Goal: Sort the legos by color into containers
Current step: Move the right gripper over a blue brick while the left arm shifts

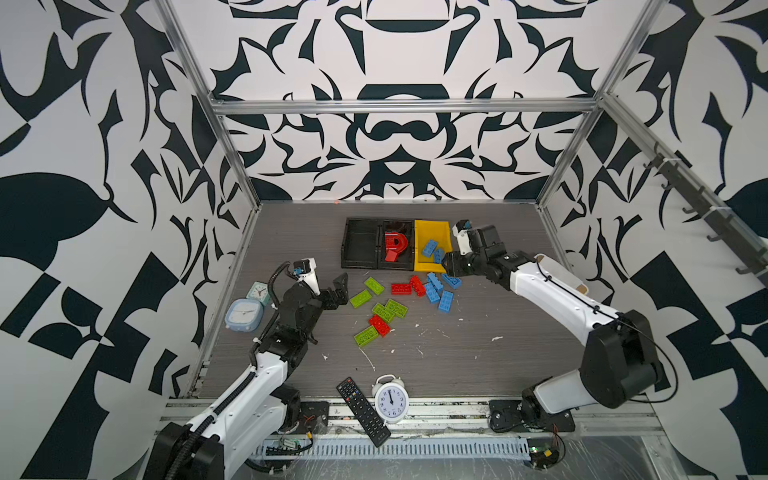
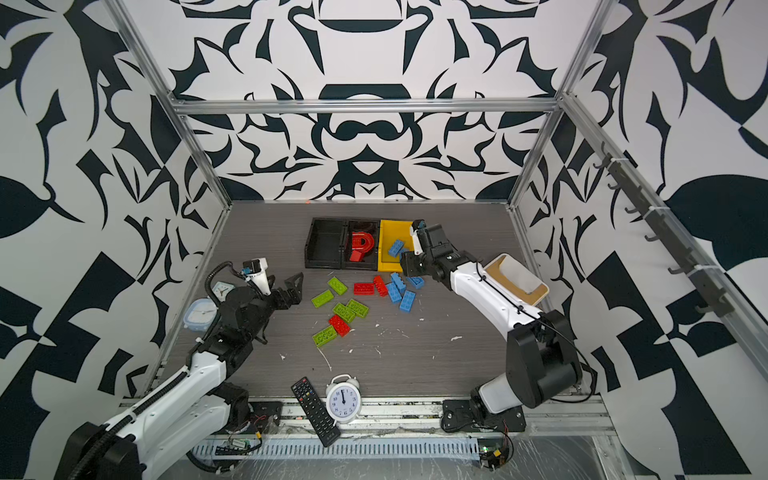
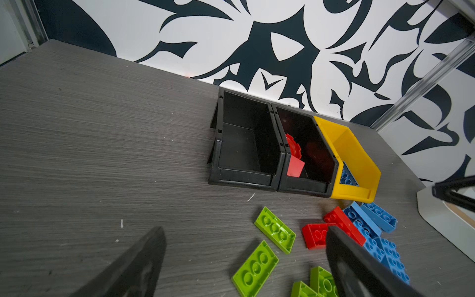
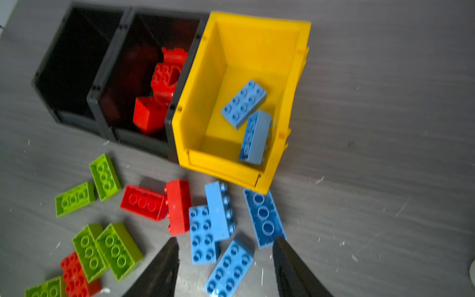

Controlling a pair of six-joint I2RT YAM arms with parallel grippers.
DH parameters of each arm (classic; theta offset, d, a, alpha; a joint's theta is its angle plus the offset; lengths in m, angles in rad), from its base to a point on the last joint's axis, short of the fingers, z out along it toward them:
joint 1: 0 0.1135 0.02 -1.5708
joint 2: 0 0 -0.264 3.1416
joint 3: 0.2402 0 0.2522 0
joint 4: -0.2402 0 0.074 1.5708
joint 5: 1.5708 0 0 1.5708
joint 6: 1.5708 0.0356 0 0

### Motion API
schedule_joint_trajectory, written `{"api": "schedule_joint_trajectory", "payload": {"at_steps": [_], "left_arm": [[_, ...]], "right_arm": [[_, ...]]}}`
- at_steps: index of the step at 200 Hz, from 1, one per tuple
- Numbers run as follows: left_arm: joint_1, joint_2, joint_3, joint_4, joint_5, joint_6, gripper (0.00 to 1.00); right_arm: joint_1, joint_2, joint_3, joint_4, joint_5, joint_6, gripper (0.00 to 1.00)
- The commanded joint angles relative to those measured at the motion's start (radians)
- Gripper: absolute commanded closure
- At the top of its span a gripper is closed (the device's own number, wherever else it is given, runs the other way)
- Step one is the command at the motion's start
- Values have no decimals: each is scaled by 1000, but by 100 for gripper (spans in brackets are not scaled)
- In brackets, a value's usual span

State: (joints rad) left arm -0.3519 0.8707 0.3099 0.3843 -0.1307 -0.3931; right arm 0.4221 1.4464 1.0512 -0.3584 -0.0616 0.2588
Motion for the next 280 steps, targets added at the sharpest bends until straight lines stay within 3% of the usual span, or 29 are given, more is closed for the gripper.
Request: {"api": "schedule_joint_trajectory", "payload": {"at_steps": [1, 79, 126, 167, 253, 280], "left_arm": [[4, -7, 12, 19, 12, -8, 0], [4, 4, 20, 25, 48, -2, 0], [4, 13, 38, 4, 80, -8, 0], [2, 89, 58, 65, 231, -103, 0], [-9, 183, 69, 138, 374, -21, 0], [-10, 150, 55, 129, 359, -7, 0]], "right_arm": [[23, -67, -62, -50, 57, 63, 39], [104, -85, -230, -6, 66, 170, 38], [127, -45, -228, 22, 71, 168, 38], [130, 5, -209, 27, 89, 145, 37], [144, 106, -174, 63, 82, 130, 37], [145, 141, -166, 68, 75, 129, 36]]}}
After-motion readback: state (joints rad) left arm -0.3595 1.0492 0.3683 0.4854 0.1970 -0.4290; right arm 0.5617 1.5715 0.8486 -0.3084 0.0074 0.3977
